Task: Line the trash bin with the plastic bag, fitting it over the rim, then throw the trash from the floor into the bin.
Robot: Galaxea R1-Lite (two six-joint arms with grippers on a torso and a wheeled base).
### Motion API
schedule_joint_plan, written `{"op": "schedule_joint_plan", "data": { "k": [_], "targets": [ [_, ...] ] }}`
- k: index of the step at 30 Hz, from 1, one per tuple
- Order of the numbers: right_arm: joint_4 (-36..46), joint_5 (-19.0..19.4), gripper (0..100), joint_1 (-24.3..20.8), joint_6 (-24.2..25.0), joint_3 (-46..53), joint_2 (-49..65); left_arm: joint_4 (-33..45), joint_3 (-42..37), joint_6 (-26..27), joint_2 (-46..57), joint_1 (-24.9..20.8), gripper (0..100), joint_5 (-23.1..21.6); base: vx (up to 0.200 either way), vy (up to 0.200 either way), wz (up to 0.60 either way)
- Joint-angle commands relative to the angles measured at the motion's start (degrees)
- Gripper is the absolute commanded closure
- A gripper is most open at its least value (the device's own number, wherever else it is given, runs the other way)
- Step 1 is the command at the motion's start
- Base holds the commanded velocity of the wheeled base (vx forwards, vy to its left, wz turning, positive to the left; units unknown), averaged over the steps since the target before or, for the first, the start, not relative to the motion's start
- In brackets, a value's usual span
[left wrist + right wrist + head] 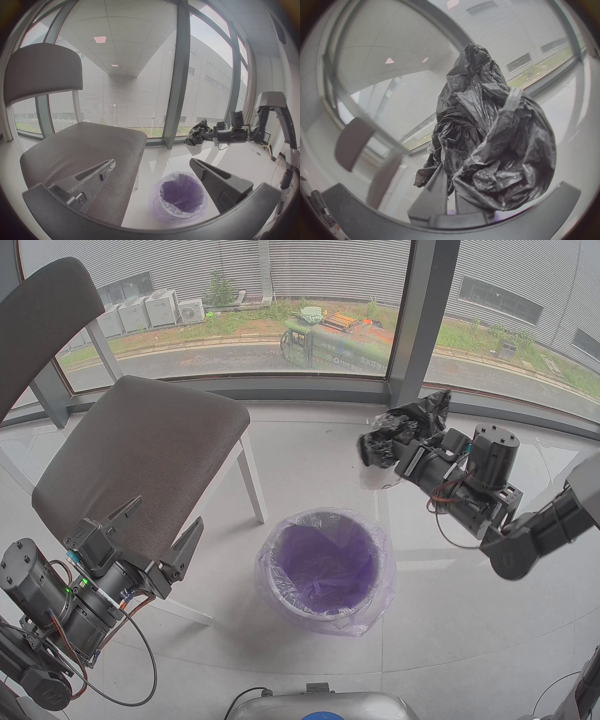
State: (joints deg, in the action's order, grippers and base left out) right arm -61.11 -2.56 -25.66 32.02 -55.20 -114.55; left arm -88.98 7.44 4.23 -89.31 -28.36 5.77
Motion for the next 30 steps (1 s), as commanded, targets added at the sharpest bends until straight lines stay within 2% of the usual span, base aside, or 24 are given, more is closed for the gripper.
{"op": "schedule_joint_plan", "data": {
  "k": [1, 5, 17, 23, 30],
  "targets": [
    [-2.96, 0.89, 100, -14.07, -0.56, 9.50, 6.80, -1.02, 0.39, -0.01, 0.10, 0.23, 0, 0.03, 0.000, 0.000, 0.00],
    [-4.45, 0.71, 100, -16.35, -0.82, 9.76, 1.09, -1.02, 0.47, -0.01, 0.10, 0.32, 0, 0.03, 0.000, 0.000, 0.00],
    [-4.28, 0.80, 100, -16.70, -1.00, 7.91, -11.30, -1.02, 0.56, -0.01, -0.34, 0.41, 0, 0.03, 0.000, 0.000, 0.00],
    [-3.58, 1.07, 100, -15.65, -1.88, 7.30, -13.94, -1.02, 0.47, -0.01, -0.43, 0.41, 0, 0.03, 0.000, 0.000, 0.00],
    [-3.49, 0.80, 100, -12.22, -1.88, 4.31, -18.07, -1.02, 0.47, -0.01, -0.34, 0.41, 0, 0.03, 0.000, 0.000, 0.00]
  ]
}}
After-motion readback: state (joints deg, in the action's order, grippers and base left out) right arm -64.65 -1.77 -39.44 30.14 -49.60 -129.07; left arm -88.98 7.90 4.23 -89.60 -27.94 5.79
